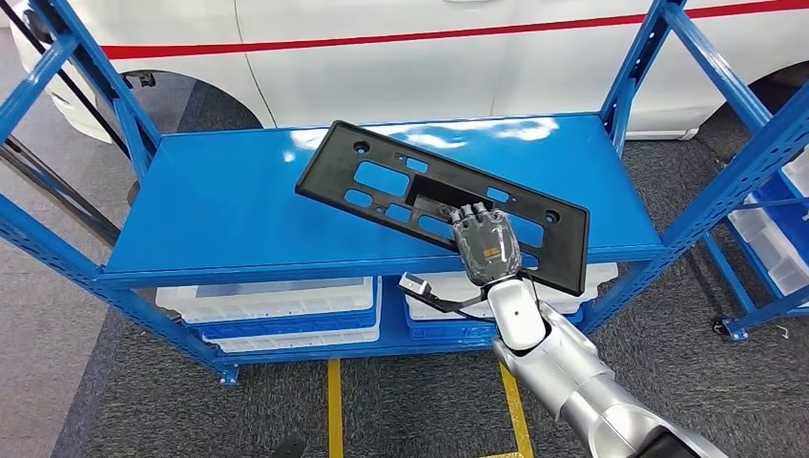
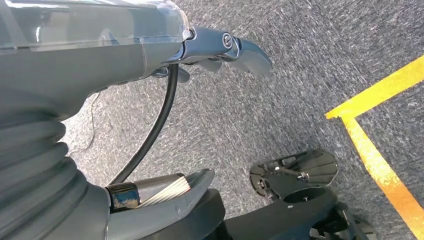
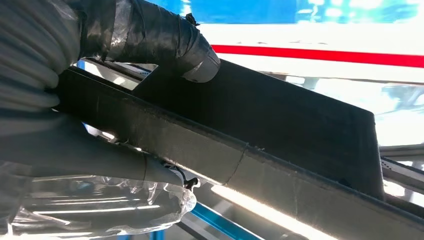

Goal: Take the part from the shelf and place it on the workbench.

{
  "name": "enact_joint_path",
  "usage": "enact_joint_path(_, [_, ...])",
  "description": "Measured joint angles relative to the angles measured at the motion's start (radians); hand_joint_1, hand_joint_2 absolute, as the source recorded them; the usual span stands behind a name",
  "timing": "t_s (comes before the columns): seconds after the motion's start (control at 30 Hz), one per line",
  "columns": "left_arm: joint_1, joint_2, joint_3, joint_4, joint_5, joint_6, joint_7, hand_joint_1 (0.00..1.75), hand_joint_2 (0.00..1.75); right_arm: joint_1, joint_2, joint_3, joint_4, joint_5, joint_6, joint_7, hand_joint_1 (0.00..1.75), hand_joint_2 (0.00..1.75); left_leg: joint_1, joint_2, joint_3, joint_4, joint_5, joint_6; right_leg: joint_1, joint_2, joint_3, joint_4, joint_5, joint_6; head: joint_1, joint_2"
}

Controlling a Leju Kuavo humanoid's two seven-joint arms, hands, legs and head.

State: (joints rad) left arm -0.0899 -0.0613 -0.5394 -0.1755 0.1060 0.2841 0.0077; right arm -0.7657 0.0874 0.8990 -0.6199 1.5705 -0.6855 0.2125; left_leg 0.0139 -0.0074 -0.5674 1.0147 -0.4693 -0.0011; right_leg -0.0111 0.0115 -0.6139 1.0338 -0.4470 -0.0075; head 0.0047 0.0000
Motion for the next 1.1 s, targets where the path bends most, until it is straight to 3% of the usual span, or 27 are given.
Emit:
enact_joint_path(0.13, [0.0, -0.002, 0.0, 0.0, 0.001, 0.0, 0.0, 0.0, 1.75, -0.004, -0.003, 0.017, 0.0, 0.0, 0.0, -0.014, 1.73, 1.75, -0.003, 0.0, -0.003, 0.001, 0.0, 0.012, -0.001, 0.0, 0.001, -0.003, 0.003, 0.009, 0.0, 0.0])
enact_joint_path(0.2, [-0.002, -0.006, 0.0, 0.0, 0.001, 0.0, 0.0, 0.0, 1.75, -0.01, -0.005, 0.019, 0.0, 0.0, 0.0, -0.019, 1.73, 1.75, 0.003, 0.004, 0.006, -0.019, 0.015, 0.022, 0.0, 0.0, 0.001, 0.0, -0.006, 0.018, 0.001, 0.0])
enact_joint_path(0.27, [-0.003, -0.01, 0.0, 0.0, 0.001, 0.0, 0.0, 0.0, 1.75, -0.015, -0.007, 0.02, 0.001, 0.0, -0.001, -0.023, 1.73, 1.75, 0.01, 0.009, 0.013, -0.037, 0.03, 0.03, -0.001, -0.002, -0.023, 0.063, -0.056, 0.026, 0.002, 0.0])
enact_joint_path(0.33, [-0.004, -0.013, 0.0, 0.0, 0.001, 0.0, 0.002, 0.0, 1.75, -0.017, -0.01, 0.022, 0.003, -0.001, -0.001, -0.031, 1.73, 1.75, 0.009, 0.01, 0.01, -0.036, 0.031, 0.032, -0.006, -0.003, -0.075, 0.187, -0.12, 0.034, 0.002, 0.0])
enact_joint_path(0.37, [-0.004, -0.014, 0.0, 0.0, 0.001, 0.0, 0.002, 0.0, 1.75, -0.016, -0.011, 0.022, 0.005, -0.001, -0.002, -0.036, 1.73, 1.75, 0.01, 0.01, 0.007, -0.033, 0.031, 0.032, -0.01, -0.003, -0.095, 0.235, -0.134, 0.039, 0.002, 0.0])
enact_joint_path(0.4, [-0.004, -0.016, 0.0, 0.0, 0.001, 0.0, 0.004, 0.0, 1.75, -0.016, -0.012, 0.023, 0.009, -0.001, -0.002, -0.04, 1.73, 1.75, 0.012, 0.01, 0.004, -0.029, 0.03, 0.03, -0.014, -0.004, -0.101, 0.252, -0.128, 0.044, 0.002, 0.0])
enact_joint_path(0.43, [-0.004, -0.017, 0.0, 0.0, 0.001, 0.0, 0.004, 0.0, 1.75, -0.016, -0.013, 0.023, 0.011, -0.001, -0.002, -0.042, 1.73, 1.75, 0.015, 0.009, 0.001, -0.023, 0.027, 0.027, -0.019, -0.005, -0.089, 0.229, -0.104, 0.049, 0.002, 0.0])
enact_joint_path(0.47, [-0.004, -0.018, 0.0, 0.0, 0.0, 0.0, 0.005, 0.0, 1.75, -0.017, -0.014, 0.023, 0.013, -0.001, -0.002, -0.043, 1.73, 1.75, 0.019, 0.009, -0.003, -0.014, 0.024, 0.022, -0.024, -0.007, -0.061, 0.174, -0.069, 0.054, 0.002, 0.0])
enact_joint_path(0.53, [-0.006, -0.019, 0.0, 0.0, 0.0, 0.0, 0.006, 0.0, 1.75, -0.021, -0.014, 0.023, 0.015, -0.001, -0.002, -0.043, 1.73, 1.75, 0.022, 0.007, -0.015, 0.005, 0.014, 0.007, -0.027, -0.007, -0.006, 0.066, -0.03, 0.06, 0.002, 0.0])
enact_joint_path(0.6, [-0.007, -0.019, 0.0, 0.0, -0.001, 0.001, 0.007, 0.0, 1.75, -0.024, -0.015, 0.023, 0.017, -0.001, -0.002, -0.042, 1.73, 1.75, 0.018, 0.005, -0.028, 0.02, 0.013, -0.006, -0.024, -0.004, 0.004, 0.036, -0.029, 0.05, 0.001, 0.0])
enact_joint_path(0.7, [-0.007, -0.019, 0.0, 0.0, -0.001, 0.0, 0.008, 0.0, 1.75, -0.026, -0.015, 0.024, 0.021, -0.001, -0.002, -0.04, 1.73, 1.75, 0.02, 0.005, -0.041, 0.032, 0.008, -0.017, -0.023, -0.004, -0.011, 0.037, -0.019, 0.022, 0.0, 0.0])
enact_joint_path(0.77, [-0.007, -0.019, 0.0, 0.0, -0.002, 0.0, 0.008, 0.0, 1.75, -0.028, -0.015, 0.024, 0.022, -0.002, -0.002, -0.04, 1.73, 1.75, 0.023, 0.006, -0.066, 0.094, -0.047, -0.02, -0.022, -0.006, -0.02, 0.033, -0.008, 0.004, -0.001, 0.0])
enact_joint_path(0.83, [-0.009, -0.019, 0.0, 0.0, -0.002, 0.0, 0.009, 0.0, 1.75, -0.03, -0.015, 0.023, 0.024, -0.008, -0.002, -0.048, 1.73, 1.75, 0.021, 0.006, -0.108, 0.221, -0.127, -0.02, -0.015, -0.008, -0.032, 0.032, 0.002, -0.009, -0.001, 0.0])
enact_joint_path(0.87, [-0.009, -0.019, 0.0, 0.0, -0.002, 0.0, 0.01, 0.0, 1.75, -0.029, -0.014, 0.023, 0.027, -0.012, -0.002, -0.054, 1.73, 1.75, 0.019, 0.006, -0.123, 0.277, -0.151, -0.019, -0.01, -0.009, -0.039, 0.032, 0.007, -0.014, -0.001, 0.0])
enact_joint_path(0.9, [-0.009, -0.019, 0.0, 0.0, -0.002, 0.0, 0.011, 0.0, 1.75, -0.029, -0.014, 0.021, 0.03, -0.015, -0.002, -0.059, 1.73, 1.75, 0.018, 0.006, -0.124, 0.302, -0.154, -0.016, -0.006, -0.01, -0.045, 0.033, 0.012, -0.016, -0.001, 0.0])
enact_joint_path(0.93, [-0.009, -0.019, 0.0, 0.0, -0.002, 0.0, 0.011, 0.0, 1.75, -0.028, -0.014, 0.02, 0.032, -0.016, -0.002, -0.064, 1.73, 1.75, 0.015, 0.006, -0.107, 0.29, -0.139, -0.011, -0.002, -0.01, -0.051, 0.033, 0.017, -0.017, -0.001, 0.0])
enact_joint_path(1.0, [-0.01, -0.019, 0.0, 0.0, -0.002, 0.0, 0.012, 0.0, 1.75, -0.028, -0.014, 0.018, 0.034, -0.017, -0.002, -0.068, 1.73, 1.75, 0.008, 0.006, -0.029, 0.176, -0.086, 0.006, 0.003, -0.009, -0.06, 0.033, 0.028, -0.017, -0.001, 0.0])
enact_joint_path(1.07, [-0.013, -0.018, 0.0, 0.0, -0.003, 0.0, 0.012, 0.0, 1.75, -0.03, -0.014, 0.015, 0.035, -0.017, -0.002, -0.069, 1.73, 1.75, -0.002, 0.005, 0.044, 0.054, -0.064, 0.019, 0.005, -0.009, -0.067, 0.032, 0.04, -0.009, 0.0, 0.0])
enact_joint_path(1.1, [-0.015, -0.018, 0.0, 0.0, -0.003, 0.0, 0.012, 0.0, 1.75, -0.03, -0.013, 0.015, 0.035, -0.018, -0.002, -0.069, 1.73, 1.75, -0.007, 0.004, 0.06, 0.022, -0.064, 0.022, 0.003, -0.01, -0.069, 0.03, 0.048, -0.003, 0.0, 0.0])
